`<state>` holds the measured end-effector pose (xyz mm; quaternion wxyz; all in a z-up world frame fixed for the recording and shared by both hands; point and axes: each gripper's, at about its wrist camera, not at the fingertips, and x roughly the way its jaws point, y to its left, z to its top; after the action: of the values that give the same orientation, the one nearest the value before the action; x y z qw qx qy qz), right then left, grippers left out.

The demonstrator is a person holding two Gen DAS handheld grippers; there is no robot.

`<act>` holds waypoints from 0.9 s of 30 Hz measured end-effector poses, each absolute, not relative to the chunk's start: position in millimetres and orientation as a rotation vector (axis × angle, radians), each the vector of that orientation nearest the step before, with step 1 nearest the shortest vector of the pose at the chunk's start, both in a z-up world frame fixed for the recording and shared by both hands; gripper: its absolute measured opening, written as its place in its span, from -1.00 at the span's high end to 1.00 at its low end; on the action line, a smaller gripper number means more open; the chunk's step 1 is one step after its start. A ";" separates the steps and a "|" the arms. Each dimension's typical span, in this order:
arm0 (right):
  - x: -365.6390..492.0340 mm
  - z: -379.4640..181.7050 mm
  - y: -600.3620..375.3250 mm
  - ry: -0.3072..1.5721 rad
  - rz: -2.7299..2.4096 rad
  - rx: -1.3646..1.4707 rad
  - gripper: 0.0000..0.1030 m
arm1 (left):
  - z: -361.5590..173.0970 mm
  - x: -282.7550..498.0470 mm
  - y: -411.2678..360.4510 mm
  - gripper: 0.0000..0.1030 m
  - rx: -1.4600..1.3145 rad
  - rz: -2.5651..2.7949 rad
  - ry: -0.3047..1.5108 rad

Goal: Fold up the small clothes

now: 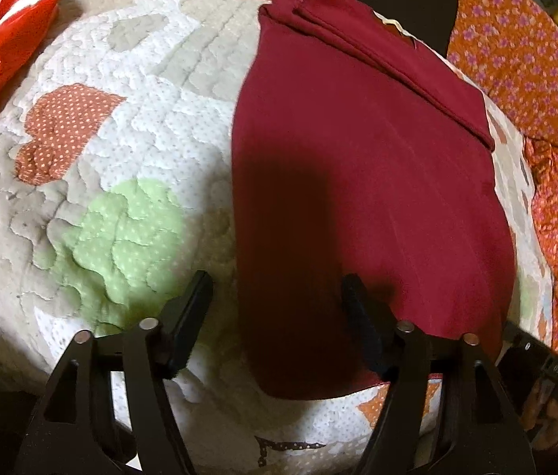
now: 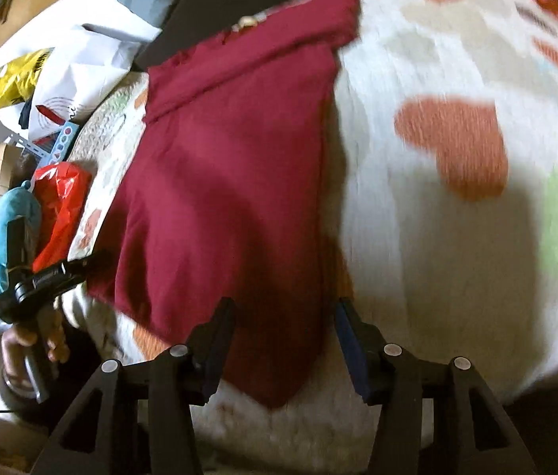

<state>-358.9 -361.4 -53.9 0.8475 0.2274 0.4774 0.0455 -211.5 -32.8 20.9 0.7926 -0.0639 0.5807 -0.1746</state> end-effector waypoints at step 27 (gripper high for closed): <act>-308.0 3.4 -365.8 0.614 0.511 0.734 0.78 | 91.6 -156.9 -51.6 0.80 -0.205 -0.528 1.123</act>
<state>-308.0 -365.8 3.4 0.8564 0.3495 0.2920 0.2432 -156.9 -51.6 91.6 0.8087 -0.0961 0.5251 -0.2471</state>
